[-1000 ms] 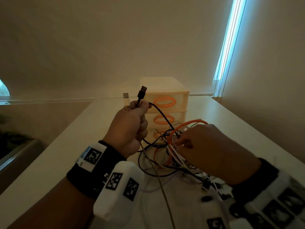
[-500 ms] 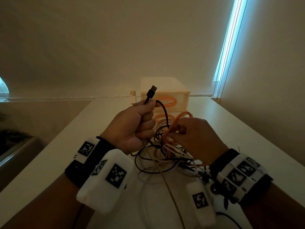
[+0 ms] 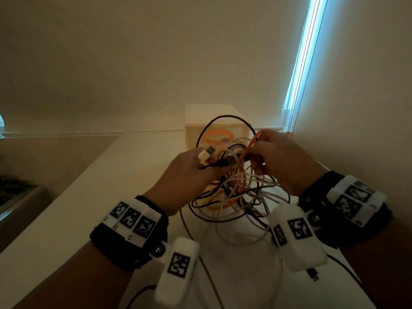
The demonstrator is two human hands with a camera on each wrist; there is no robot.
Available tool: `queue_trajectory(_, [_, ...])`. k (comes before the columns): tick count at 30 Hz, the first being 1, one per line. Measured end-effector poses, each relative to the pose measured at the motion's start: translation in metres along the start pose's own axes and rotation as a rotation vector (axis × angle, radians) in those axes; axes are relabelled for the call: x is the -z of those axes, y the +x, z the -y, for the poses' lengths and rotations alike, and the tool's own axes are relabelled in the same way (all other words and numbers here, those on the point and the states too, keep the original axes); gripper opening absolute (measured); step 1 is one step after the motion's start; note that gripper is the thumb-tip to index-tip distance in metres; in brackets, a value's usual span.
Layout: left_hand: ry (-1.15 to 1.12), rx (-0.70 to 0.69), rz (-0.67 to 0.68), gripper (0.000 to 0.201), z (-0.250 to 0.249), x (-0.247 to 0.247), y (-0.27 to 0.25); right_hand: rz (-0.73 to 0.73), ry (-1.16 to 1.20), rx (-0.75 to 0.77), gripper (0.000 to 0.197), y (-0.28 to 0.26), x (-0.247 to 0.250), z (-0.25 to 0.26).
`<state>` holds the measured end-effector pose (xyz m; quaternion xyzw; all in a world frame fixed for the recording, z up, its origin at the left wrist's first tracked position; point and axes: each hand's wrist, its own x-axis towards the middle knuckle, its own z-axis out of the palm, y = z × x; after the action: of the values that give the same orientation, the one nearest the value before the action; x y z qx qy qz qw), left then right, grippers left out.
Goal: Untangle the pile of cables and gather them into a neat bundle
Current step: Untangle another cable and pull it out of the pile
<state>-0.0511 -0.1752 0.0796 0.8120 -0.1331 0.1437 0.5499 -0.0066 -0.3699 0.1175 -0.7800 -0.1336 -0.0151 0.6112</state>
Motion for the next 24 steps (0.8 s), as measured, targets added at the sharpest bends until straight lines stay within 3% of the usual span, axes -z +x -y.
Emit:
queue_trajectory(5, [0.093,0.041,0.148,0.015,0.005,-0.007,-0.006,0.062,-0.022,0.028,0.008,-0.004,-0.006,-0.002])
queue_trajectory(8, [0.035,0.037,0.139,0.008,0.001,-0.008,-0.005,0.064,-0.106,0.085,0.010,-0.004,-0.005,0.003])
queue_trajectory(11, [-0.041,0.091,0.077,0.024,-0.002,-0.001,-0.004,-0.004,-0.118,0.105,0.010,0.001,0.003,0.011])
queue_trajectory(14, [-0.067,0.164,0.001,0.028,0.010,0.012,0.000,-0.161,0.106,0.057,0.018,0.010,0.021,0.019])
queue_trajectory(17, [-0.135,0.255,-0.053,0.030,0.018,0.021,0.003,-0.192,0.315,-0.003,0.018,0.016,0.039,0.027])
queue_trajectory(21, [-0.111,0.233,-0.013,0.030,0.011,0.014,0.003,-0.276,0.591,0.071,0.025,0.026,0.057,0.036])
queue_trajectory(24, [-0.198,0.262,-0.022,0.023,0.017,0.012,0.002,-0.279,0.606,0.144,0.012,0.020,0.044,0.035])
